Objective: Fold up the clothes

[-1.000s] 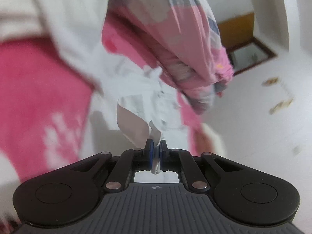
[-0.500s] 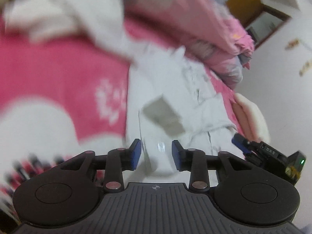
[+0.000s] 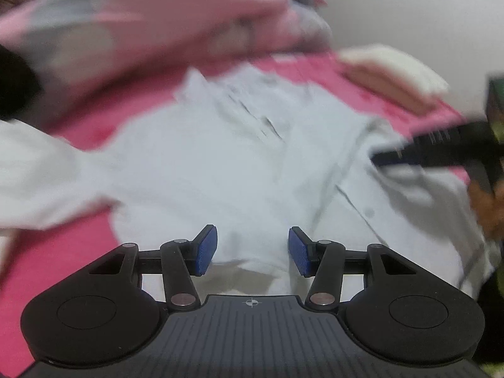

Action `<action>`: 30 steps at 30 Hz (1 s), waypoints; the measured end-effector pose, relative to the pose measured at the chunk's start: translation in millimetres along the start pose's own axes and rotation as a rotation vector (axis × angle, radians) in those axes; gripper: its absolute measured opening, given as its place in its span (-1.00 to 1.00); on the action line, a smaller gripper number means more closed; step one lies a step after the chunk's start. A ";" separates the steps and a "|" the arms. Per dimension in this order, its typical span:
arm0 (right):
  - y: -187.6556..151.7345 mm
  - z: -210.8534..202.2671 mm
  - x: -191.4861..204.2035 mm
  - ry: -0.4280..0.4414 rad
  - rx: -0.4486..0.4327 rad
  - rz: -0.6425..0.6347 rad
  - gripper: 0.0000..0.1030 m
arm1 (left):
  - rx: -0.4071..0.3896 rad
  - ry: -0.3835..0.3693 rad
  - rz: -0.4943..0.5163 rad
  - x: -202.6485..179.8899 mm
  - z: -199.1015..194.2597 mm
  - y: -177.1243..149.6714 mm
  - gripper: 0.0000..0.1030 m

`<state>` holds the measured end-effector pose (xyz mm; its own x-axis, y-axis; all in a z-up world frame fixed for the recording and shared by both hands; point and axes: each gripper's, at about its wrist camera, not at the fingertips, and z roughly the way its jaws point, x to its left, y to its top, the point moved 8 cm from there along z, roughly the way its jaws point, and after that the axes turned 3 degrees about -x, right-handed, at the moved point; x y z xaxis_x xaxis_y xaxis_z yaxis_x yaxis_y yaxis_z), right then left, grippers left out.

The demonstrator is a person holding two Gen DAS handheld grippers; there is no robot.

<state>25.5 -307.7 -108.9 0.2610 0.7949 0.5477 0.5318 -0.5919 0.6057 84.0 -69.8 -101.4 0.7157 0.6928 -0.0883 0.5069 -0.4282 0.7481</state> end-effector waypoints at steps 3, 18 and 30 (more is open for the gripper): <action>11.6 13.0 -9.8 -0.003 0.012 0.050 -0.61 | 0.021 -0.065 -0.079 6.5 6.9 -3.5 -0.47; 13.5 38.8 -16.9 -0.034 0.043 0.034 -0.64 | -0.150 -0.081 -0.558 84.5 -18.9 6.3 -1.00; 15.0 40.6 -14.9 -0.046 0.051 0.019 -0.64 | -0.158 0.163 -0.569 110.7 -36.1 1.4 -0.80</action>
<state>62.3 -323.0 -131.4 0.3072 0.7895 0.5313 0.5665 -0.6003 0.5645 146.6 27.2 -86.4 0.2648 0.8726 -0.4104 0.7018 0.1175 0.7026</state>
